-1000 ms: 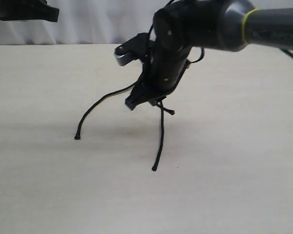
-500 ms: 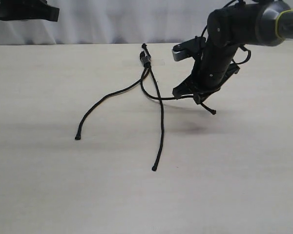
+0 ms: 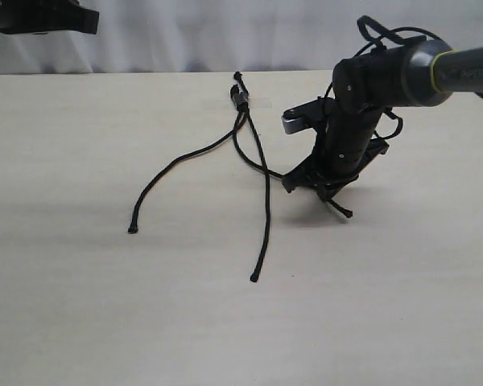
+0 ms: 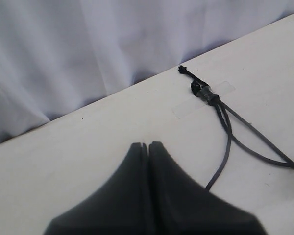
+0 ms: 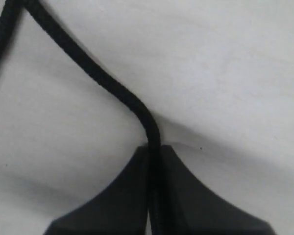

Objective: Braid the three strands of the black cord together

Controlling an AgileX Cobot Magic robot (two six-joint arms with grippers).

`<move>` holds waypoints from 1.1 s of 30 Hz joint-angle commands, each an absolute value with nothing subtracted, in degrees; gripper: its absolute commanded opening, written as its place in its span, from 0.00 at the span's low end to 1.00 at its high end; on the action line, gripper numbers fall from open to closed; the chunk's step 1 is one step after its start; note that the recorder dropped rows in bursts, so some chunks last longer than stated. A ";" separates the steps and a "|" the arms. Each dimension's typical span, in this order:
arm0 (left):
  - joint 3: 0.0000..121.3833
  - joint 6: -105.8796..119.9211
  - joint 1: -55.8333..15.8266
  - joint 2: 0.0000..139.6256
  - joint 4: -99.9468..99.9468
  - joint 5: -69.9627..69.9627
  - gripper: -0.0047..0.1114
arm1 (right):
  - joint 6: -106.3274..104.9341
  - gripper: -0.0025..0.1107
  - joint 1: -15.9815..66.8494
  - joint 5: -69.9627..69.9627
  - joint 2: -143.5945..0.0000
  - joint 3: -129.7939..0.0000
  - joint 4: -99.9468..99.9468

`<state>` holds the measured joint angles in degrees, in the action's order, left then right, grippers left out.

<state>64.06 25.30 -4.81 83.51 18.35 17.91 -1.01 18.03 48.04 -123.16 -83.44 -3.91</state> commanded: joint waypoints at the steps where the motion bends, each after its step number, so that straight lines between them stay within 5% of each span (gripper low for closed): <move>1: 63.47 25.31 -5.03 83.39 19.18 17.18 0.04 | -0.57 0.06 18.07 46.57 -121.32 -83.21 -3.80; 12: 63.47 25.31 -5.03 83.39 19.18 17.18 0.04 | 0.92 0.06 11.52 44.41 -108.81 -83.21 -4.91; 28: 63.47 25.31 -5.03 83.39 19.22 17.29 0.04 | 4.18 0.06 7.34 40.61 -115.91 -80.28 -2.20; 33: 63.47 25.31 -5.03 83.49 19.22 17.18 0.04 | 4.31 0.25 7.87 40.37 -116.16 -80.28 -2.34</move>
